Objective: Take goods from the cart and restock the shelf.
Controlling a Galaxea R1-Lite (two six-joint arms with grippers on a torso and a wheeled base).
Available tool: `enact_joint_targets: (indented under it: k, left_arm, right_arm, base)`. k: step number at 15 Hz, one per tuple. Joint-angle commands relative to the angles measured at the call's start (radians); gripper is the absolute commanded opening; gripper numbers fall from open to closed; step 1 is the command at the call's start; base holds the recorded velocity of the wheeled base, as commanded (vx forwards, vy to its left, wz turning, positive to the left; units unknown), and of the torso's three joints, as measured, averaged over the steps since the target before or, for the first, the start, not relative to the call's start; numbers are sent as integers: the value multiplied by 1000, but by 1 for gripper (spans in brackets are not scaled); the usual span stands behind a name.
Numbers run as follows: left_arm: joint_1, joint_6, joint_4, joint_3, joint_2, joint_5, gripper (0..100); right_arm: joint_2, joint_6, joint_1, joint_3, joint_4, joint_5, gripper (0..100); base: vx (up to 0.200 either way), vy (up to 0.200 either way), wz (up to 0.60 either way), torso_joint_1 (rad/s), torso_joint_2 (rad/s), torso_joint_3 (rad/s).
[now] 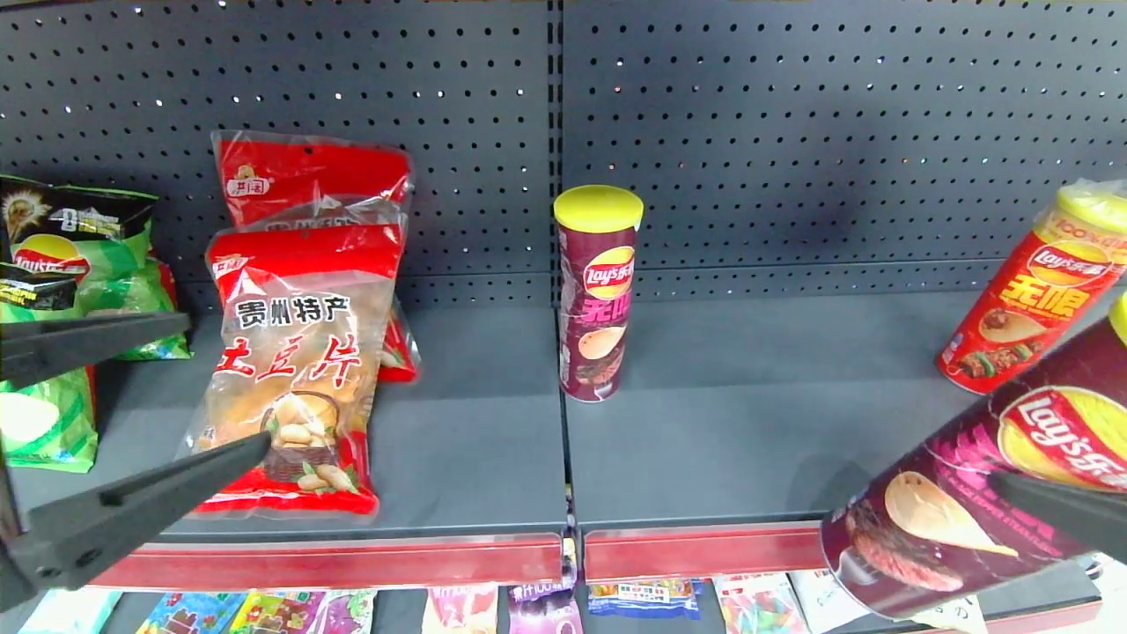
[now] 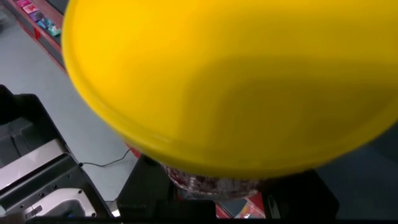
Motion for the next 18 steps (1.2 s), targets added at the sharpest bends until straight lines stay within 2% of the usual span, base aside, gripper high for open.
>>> enact_joint_targets:
  k: [1,3,6,10,16,18]
  left_arm:
    - [-16,-33,-17,-138,280,-116,100]
    - [-88,-38,-71,-206,395,-123,100]
    - [-146,-36,-80,-309,535,-121,100]
    - [-160,-38,-129,-441,679,-115,100]
    - [-166,-33,-137,-522,773,-107,100]
    - [-166,-33,-137,-586,831,-77,100]
  right_arm:
    - [41,0,2,-21,-1,0,0]
    - [41,0,2,-15,-1,-4,0]
    - [33,0,-3,-10,1,-6,0]
    - [29,0,-3,-7,1,-9,0]
    - [30,0,-3,-8,1,-9,0]
    - [27,2,-5,-7,1,-7,0]
  base:
    - [0,0,0,0,0,0]
    - [0,0,0,0,0,0]
    - [0,0,0,0,0,0]
    - [0,0,0,0,0,0]
    - [0,0,0,0,0,0]
    - [0,0,0,0,0,0]
